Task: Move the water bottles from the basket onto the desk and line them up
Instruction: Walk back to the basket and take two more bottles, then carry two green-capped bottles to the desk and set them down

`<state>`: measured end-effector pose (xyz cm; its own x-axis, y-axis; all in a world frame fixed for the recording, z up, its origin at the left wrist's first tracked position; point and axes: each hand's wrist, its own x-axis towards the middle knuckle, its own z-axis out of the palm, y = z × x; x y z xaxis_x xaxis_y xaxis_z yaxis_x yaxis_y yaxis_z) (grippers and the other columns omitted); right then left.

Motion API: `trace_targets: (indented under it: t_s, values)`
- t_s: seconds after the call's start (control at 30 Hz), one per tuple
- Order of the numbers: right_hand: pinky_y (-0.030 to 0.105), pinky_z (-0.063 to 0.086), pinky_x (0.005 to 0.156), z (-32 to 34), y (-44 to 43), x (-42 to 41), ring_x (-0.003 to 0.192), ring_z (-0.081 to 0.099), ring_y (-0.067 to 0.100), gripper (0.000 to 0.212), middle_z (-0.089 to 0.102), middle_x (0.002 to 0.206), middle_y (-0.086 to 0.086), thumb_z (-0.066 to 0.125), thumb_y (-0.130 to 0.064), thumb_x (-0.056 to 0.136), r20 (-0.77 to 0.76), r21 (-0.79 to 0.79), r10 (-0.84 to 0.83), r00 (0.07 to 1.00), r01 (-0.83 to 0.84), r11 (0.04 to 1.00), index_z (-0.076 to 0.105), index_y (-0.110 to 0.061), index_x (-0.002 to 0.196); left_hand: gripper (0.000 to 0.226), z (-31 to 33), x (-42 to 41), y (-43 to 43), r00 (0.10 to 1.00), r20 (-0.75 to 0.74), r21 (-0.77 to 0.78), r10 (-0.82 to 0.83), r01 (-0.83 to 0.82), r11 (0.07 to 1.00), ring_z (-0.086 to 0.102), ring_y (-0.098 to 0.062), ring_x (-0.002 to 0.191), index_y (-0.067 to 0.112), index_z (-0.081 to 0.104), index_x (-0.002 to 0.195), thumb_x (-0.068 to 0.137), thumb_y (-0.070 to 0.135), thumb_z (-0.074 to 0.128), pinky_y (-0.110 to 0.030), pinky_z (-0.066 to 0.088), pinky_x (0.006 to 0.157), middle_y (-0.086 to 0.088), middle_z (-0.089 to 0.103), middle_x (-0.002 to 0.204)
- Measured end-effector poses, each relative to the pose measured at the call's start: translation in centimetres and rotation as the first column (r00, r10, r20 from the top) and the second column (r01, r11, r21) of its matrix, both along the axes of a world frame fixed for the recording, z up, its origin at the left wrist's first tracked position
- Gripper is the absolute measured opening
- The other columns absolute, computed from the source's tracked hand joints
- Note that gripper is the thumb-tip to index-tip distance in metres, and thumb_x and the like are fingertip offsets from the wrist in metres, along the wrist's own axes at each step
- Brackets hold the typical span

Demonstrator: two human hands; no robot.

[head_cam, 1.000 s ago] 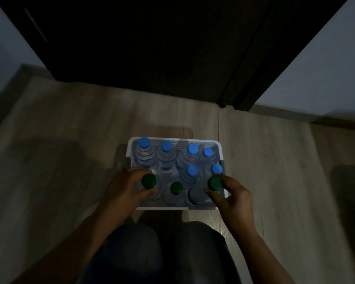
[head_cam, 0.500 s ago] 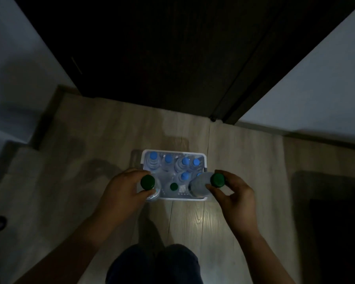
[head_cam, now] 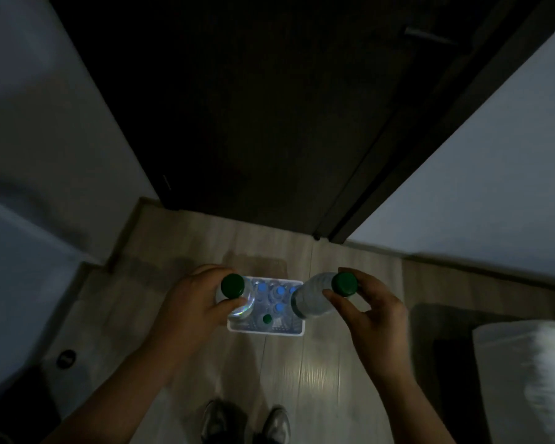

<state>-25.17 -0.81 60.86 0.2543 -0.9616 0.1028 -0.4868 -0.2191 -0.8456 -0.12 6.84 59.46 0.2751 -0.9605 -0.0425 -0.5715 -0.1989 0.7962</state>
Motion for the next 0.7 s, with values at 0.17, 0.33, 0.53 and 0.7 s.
trace_targets:
  t_s: [0.17, 0.33, 0.53, 0.7]
  values:
    - [0.001, 0.044, 0.077, 9.5, 0.1, 1.0, 0.099, 0.059, -0.009, 0.025, 0.064, 0.102, -0.029, 0.06, -0.055, 0.073, 0.118, -0.103, 0.002, 0.993, 0.01, 0.995, 0.057, -0.053, 0.098, 0.034, 8.8, 0.5, 0.4, 0.997, -0.044, -0.167, 0.057, -0.063, 0.984, 0.057, 0.009, 0.094, 0.041, 0.059, 0.09, 0.072, 0.021, 0.081, -0.014, 0.043, 0.076, 0.021, 0.062, 0.094]
    - [0.008, 0.049, 0.074, 18.6, -0.1, 2.2, 0.097, 0.064, 0.0, 0.025, 0.068, 0.099, -0.018, 0.063, -0.045, 0.08, 0.27, -0.231, 0.066, 0.961, -0.002, 0.973, 0.063, -0.037, 0.104, 0.025, 16.8, 1.1, 0.1, 0.987, -0.14, -0.338, 0.076, -0.12, 0.934, 0.064, -0.001, 0.092, 0.042, 0.065, 0.096, 0.072, 0.049, 0.069, -0.021, 0.051, 0.076, 0.013, 0.067, 0.099]
    - [0.017, 0.053, 0.072, 29.8, 0.4, 4.4, 0.089, 0.065, 0.005, 0.021, 0.067, 0.094, -0.014, 0.061, -0.041, 0.085, 0.384, -0.424, 0.2, 0.901, -0.02, 0.905, 0.063, -0.03, 0.102, 0.024, 27.2, 1.9, -0.3, 0.983, -0.182, -0.559, 0.023, -0.123, 0.82, 0.068, -0.012, 0.089, 0.041, 0.066, 0.095, 0.073, 0.052, 0.065, -0.034, 0.057, 0.076, 0.003, 0.071, 0.097]
    - [0.013, 0.05, 0.07, 37.2, 1.9, 6.1, 0.089, 0.064, 0.004, 0.018, 0.066, 0.094, -0.015, 0.056, -0.036, 0.09, 0.433, -0.59, 0.317, 0.844, -0.001, 0.808, 0.063, -0.025, 0.102, 0.014, 35.8, 2.3, 0.9, 0.984, -0.163, -0.687, -0.069, -0.063, 0.724, 0.069, -0.007, 0.09, 0.037, 0.069, 0.091, 0.077, 0.04, 0.071, -0.02, 0.055, 0.076, 0.007, 0.073, 0.096]
